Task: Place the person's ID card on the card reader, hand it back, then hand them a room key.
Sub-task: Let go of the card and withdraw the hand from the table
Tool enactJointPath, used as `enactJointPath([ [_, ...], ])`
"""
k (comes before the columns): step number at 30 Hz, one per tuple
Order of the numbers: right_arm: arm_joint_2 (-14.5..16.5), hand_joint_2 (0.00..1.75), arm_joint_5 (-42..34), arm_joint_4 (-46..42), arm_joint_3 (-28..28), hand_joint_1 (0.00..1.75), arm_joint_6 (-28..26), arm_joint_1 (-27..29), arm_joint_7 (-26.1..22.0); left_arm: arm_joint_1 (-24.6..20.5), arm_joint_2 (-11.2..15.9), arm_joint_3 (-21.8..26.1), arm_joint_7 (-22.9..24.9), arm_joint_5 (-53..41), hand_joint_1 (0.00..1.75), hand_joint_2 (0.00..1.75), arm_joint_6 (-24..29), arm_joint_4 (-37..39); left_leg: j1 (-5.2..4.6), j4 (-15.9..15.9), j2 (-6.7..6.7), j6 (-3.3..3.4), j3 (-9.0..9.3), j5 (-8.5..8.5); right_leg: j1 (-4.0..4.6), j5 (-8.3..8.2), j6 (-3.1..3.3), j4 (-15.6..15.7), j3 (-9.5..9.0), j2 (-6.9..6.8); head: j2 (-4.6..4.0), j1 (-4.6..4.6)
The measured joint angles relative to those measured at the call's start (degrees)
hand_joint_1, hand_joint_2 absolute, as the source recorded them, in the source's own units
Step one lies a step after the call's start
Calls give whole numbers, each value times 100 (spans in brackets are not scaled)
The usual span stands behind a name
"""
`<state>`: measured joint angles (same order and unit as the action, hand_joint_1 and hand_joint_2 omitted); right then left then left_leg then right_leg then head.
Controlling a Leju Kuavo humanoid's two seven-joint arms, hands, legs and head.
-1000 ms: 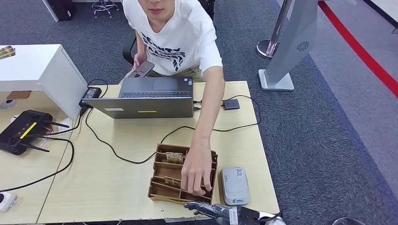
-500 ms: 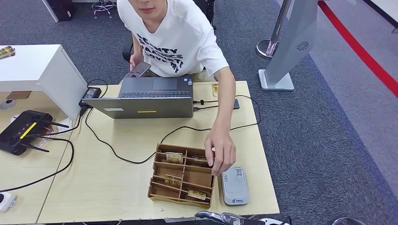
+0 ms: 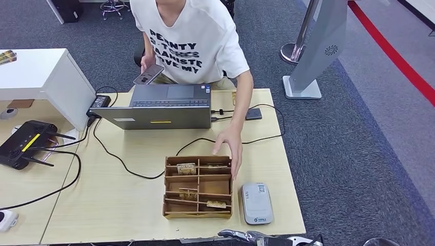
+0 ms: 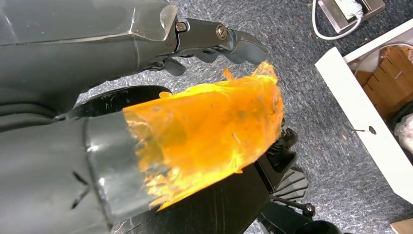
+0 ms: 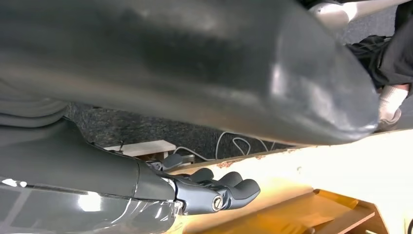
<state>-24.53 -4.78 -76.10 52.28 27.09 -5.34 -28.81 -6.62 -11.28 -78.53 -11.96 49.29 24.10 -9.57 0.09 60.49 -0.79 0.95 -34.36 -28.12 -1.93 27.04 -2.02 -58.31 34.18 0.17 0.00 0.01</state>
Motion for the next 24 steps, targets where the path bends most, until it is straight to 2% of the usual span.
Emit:
enactJointPath([
  [10, -3, 0, -103, -73, 3, 0, -103, 23, -20, 0, -4, 0, -7, 28, 0, 0, 16, 0, 1, 0, 1, 0, 0, 0, 2, 0, 0, 0, 0, 1, 0, 0],
  [16, -5, 0, -366, -246, -7, 0, 282, 31, -271, -1, -7, 0, -14, 35, 0, 0, 9, 0, 1, 0, 2, 0, 0, 0, 2, 0, 0, 0, 0, 1, 0, 0],
  [24, 57, 0, -1027, -676, -95, 0, 1102, 58, -549, -12, -23, 0, -38, 86, 0, 0, 12, 0, 1, 0, 2, 0, 0, 0, 2, 0, 0, -1, 1, 1, 0, -1],
])
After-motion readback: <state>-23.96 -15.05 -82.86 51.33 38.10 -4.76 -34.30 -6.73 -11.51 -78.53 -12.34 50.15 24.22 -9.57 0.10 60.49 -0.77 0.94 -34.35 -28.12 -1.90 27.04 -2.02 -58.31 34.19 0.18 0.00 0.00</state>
